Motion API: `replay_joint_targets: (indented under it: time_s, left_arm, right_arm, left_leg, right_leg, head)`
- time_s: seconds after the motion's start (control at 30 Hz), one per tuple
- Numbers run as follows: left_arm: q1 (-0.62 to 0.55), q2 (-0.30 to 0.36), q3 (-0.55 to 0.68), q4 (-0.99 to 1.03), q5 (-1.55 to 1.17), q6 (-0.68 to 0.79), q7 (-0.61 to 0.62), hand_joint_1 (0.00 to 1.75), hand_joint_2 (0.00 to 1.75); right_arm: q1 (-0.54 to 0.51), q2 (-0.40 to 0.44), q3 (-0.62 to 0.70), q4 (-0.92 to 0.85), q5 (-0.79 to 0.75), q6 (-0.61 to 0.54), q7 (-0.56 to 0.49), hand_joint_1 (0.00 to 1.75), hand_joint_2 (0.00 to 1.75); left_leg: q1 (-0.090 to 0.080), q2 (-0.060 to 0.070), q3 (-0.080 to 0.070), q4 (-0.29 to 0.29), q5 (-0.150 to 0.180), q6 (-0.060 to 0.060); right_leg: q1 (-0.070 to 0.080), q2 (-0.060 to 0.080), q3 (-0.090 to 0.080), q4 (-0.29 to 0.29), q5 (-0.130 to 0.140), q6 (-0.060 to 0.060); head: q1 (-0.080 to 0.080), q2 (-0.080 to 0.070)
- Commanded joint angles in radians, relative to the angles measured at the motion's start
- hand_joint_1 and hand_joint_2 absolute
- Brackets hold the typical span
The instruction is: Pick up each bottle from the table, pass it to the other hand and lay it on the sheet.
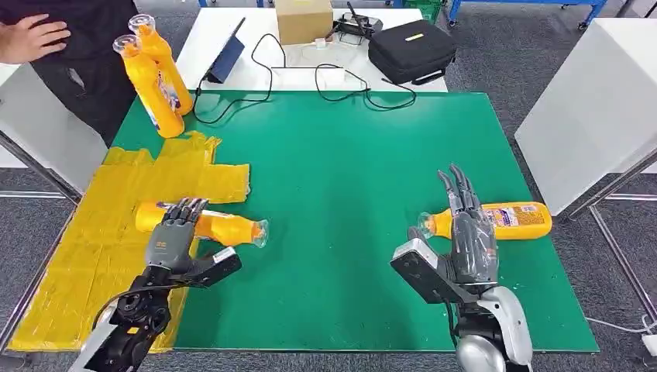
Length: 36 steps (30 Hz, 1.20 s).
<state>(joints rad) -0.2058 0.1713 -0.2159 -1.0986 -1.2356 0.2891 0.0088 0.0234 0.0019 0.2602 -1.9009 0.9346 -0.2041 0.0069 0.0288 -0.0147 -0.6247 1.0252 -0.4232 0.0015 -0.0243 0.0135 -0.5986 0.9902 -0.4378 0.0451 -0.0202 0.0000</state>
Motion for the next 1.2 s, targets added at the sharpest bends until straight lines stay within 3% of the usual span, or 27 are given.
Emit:
replay_joint_targets:
  time_s: [0.03, 0.13, 0.17, 0.2, 0.3, 0.37, 0.47, 0.53, 0.6, 0.63, 0.8, 0.9, 1.2]
  left_arm:
    - [-0.092, 0.011, -0.048, 0.125, -0.004, -0.004, 0.012, 0.0, 0.0]
    - [-0.083, 0.008, -0.031, 0.101, 0.007, 0.043, 0.015, 0.0, 0.0]
    - [-0.078, 0.002, -0.02, 0.085, 0.023, 0.06, 0.012, 0.0, 0.0]
    - [-0.057, -0.002, 0.005, 0.026, 0.045, 0.134, 0.007, 0.0, 0.0]
    - [-0.036, -0.005, 0.026, -0.037, 0.073, 0.138, 0.012, 0.0, 0.0]
    - [0.002, -0.043, 0.093, -0.174, 0.263, 0.208, -0.058, 0.0, 0.0]
    - [0.057, -0.071, 0.15, -0.413, 0.541, 0.181, -0.128, 0.0, 0.0]
    - [0.095, -0.083, 0.174, -0.545, 0.746, 0.165, -0.2, 0.0, 0.0]
    - [0.108, -0.078, 0.172, -0.584, 0.751, 0.156, -0.183, 0.0, 0.0]
    - [0.131, -0.083, 0.186, -0.625, 0.882, 0.133, -0.202, 0.0, 0.0]
    - [0.199, -0.039, 0.184, -0.67, 1.33, -0.117, -0.147, 0.0, 0.0]
    - [0.226, -0.011, 0.171, -0.663, 1.369, -0.133, -0.161, 0.0, 0.0]
    - [0.219, -0.011, 0.169, -0.661, 1.369, -0.132, -0.16, 0.0, 0.0]
  right_arm:
    - [-0.025, 0.022, -0.051, 0.008, -0.016, -0.009, -0.008, 0.0, 0.0]
    - [-0.022, 0.026, -0.064, 0.006, -0.029, -0.016, -0.014, 0.0, 0.0]
    - [-0.018, 0.027, -0.07, 0.001, -0.03, -0.021, -0.015, 0.0, 1.75]
    - [-0.006, 0.033, -0.094, -0.022, -0.048, -0.016, -0.007, 0.0, 1.75]
    - [0.004, 0.034, -0.113, -0.046, -0.062, -0.004, -0.005, 0.0, 1.75]
    - [0.028, 0.04, -0.162, -0.084, -0.051, -0.019, -0.008, 0.0, 1.75]
    - [0.054, 0.013, -0.244, -0.116, -0.083, 0.075, -0.007, 0.0, 1.75]
    - [0.072, -0.052, -0.272, -0.112, 0.024, 0.151, 0.002, 0.0, 1.75]
    - [0.079, -0.054, -0.299, -0.102, 0.016, 0.152, -0.024, 0.0, 1.75]
    - [0.08, -0.072, -0.322, -0.08, 0.03, 0.145, -0.036, 0.0, 1.75]
    - [0.061, -0.2, -0.397, -0.001, 0.062, 0.228, -0.02, 0.0, 1.75]
    - [0.042, -0.295, -0.421, 0.054, 0.06, 0.261, -0.016, 0.0, 1.75]
    - [0.046, -0.288, -0.412, 0.045, 0.061, 0.261, -0.008, 0.0, 1.75]
  left_leg:
    - [0.0, 0.0, 0.003, 0.0, -0.001, 0.001]
    - [-0.001, 0.0, 0.005, -0.001, -0.001, 0.002]
    - [-0.001, 0.0, 0.004, -0.001, -0.001, 0.002]
    - [-0.001, 0.0, 0.006, -0.001, -0.001, 0.002]
    - [0.0, 0.0, 0.003, 0.0, -0.002, 0.002]
    - [0.0, 0.0, 0.003, 0.0, -0.002, 0.002]
    - [0.0, -0.001, 0.0, 0.002, -0.002, 0.002]
    - [0.0, -0.002, 0.001, 0.001, -0.002, 0.002]
    - [0.0, -0.002, 0.002, 0.002, -0.002, 0.003]
    - [0.0, -0.001, 0.001, 0.001, -0.002, 0.002]
    - [-0.001, 0.003, 0.004, 0.0, -0.003, 0.002]
    - [-0.001, 0.003, 0.005, -0.001, -0.003, 0.003]
    - [-0.001, 0.001, 0.002, -0.001, -0.001, 0.002]
  right_leg:
    - [0.001, -0.002, 0.003, -0.001, -0.001, -0.002]
    - [0.001, -0.003, 0.005, -0.001, -0.001, -0.003]
    - [0.0, -0.002, 0.004, -0.001, -0.001, -0.003]
    - [0.0, -0.003, 0.006, -0.001, -0.002, -0.004]
    - [0.001, -0.002, 0.004, 0.0, -0.002, -0.003]
    - [0.001, -0.002, 0.003, 0.0, -0.002, -0.002]
    - [0.001, -0.003, 0.002, 0.001, -0.002, -0.002]
    - [0.001, -0.003, 0.002, 0.0, -0.002, -0.002]
    - [0.001, -0.004, 0.004, 0.0, -0.002, -0.002]
    - [0.001, -0.002, 0.002, 0.0, -0.001, -0.001]
    - [0.0, 0.001, 0.004, -0.002, -0.001, -0.002]
    - [0.0, 0.0, 0.006, -0.003, -0.001, -0.003]
    - [0.0, 0.0, 0.003, -0.001, 0.0, -0.002]
  head:
    - [0.0, 0.0]
    - [0.0, 0.0]
    - [0.0, 0.0]
    - [0.0, 0.0]
    - [0.0, 0.0]
    - [0.0, 0.0]
    - [0.0, 0.0]
    - [0.0, 0.0]
    - [0.0, 0.0]
    - [0.0, 0.0]
    - [0.0, 0.0]
    - [0.0, 0.0]
    - [0.0, 0.0]
